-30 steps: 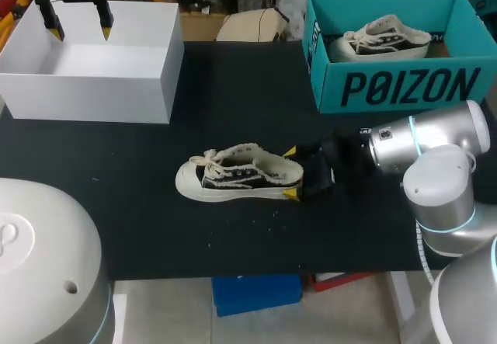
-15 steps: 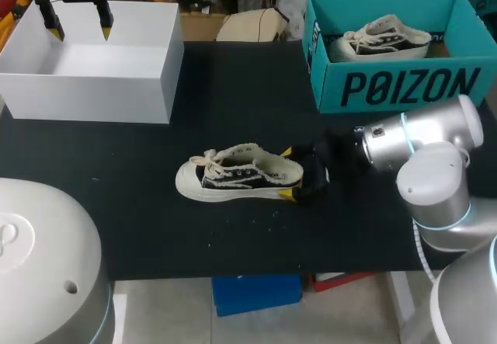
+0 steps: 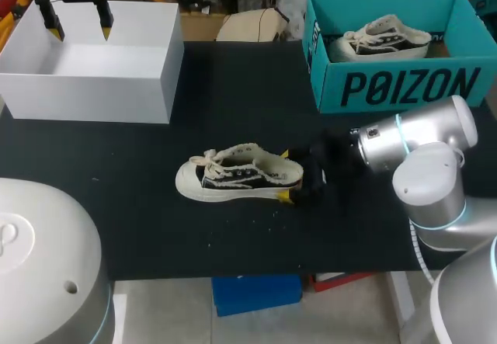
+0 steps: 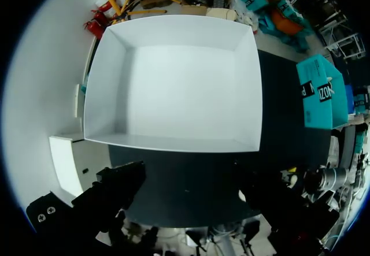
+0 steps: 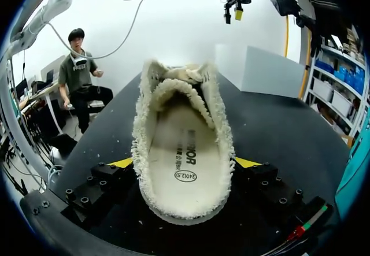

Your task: Take the shoe out of the shoebox, open the shoe tongue, remove and reinsert the insole, then place the shoe into the shoebox

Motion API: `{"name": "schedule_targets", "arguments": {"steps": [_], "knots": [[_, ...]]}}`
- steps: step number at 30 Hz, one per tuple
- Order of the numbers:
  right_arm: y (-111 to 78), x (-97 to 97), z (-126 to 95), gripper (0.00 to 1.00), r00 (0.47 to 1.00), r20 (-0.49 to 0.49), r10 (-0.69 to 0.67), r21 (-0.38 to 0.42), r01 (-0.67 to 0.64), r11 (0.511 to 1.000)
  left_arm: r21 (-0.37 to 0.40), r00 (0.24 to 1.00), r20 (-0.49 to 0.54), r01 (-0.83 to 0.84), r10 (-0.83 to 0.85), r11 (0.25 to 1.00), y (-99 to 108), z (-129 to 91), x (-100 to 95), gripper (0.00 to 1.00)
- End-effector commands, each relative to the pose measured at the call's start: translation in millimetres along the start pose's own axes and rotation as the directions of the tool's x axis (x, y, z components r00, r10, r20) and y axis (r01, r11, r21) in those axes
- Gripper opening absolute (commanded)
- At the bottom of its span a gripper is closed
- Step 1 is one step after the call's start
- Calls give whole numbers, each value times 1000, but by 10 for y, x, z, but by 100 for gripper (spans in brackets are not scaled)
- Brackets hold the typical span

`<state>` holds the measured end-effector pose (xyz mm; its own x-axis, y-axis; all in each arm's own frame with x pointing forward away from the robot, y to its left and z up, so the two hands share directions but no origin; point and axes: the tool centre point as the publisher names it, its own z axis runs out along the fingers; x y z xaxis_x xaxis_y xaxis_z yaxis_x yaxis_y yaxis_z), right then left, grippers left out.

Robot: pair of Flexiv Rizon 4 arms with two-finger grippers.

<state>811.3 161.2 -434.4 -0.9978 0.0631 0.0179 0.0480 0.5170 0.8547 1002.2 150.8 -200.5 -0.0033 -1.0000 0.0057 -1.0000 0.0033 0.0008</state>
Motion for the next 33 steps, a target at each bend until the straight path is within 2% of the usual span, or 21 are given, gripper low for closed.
{"name": "schedule_targets", "arguments": {"steps": [1, 4, 5, 6, 13, 15, 16, 23, 30, 33], "knots": [[-8, 0, 24, 100, 1000, -1, 6, 10, -6, 1000, -1, 1000, 3, 2, -2, 1000, 5, -4, 7, 100], [-17, 0, 23, 100, 1000, -1, 7, 10, -7, 1000, -1, 1000, 3, 2, -2, 1000, 5, -4, 7, 100], [-18, -1, 23, 88, 1000, -3, 6, 11, -6, 1000, -1, 1000, 3, 2, -2, 1000, 5, -4, 7, 100], [-17, -1, 22, 0, 1000, 0, 2, 19, -2, 1000, -1, 1000, 3, 2, -2, 1000, 5, -4, 7, 100], [-17, -1, 22, 0, 1000, 0, 2, 19, -2, 1000, -1, 1000, 3, 2, -2, 1000, 5, -4, 7, 100], [-17, -1, 22, 0, 1000, 0, 2, 19, -2, 1000, 13, 994, 106, 20, -21, 1000, 37, -56, 81, 100], [-17, -1, 22, 0, 1000, 0, 2, 19, -2, 1000, 12, 992, 119, 35, -37, 999, 49, -80, 120, 100], [-17, -1, 22, 0, 1000, 0, 2, 19, -2, 1000, 53, 988, 146, 35, -42, 998, 297, -195, 528, 100], [-17, -1, 22, 0, 1000, 0, 2, 19, -2, 1000, 88, 989, 137, 42, -54, 995, 608, -185, 964, 100], [-17, -1, 22, 0, 1000, 0, 2, 19, -2, 1000, 135, 988, 141, 47, -67, 990, 766, -181, 1142, 100]]}}
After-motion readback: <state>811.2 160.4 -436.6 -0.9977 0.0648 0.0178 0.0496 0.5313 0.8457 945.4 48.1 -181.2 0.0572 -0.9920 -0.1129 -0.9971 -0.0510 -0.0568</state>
